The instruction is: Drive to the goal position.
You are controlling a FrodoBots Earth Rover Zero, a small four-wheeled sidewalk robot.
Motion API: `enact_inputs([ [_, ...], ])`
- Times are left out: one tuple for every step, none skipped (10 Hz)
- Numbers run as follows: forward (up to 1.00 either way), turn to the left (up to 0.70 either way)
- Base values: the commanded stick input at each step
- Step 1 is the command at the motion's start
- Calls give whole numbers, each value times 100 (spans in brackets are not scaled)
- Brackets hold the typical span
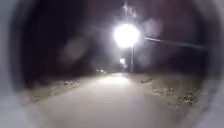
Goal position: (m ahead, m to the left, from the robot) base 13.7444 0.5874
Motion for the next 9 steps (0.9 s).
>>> enact_inputs([
  [100,0],
  [100,0],
  [100,0],
  [100,0],
  [100,0],
  [100,0],
  [100,0],
  [100,0],
  [100,0],
])
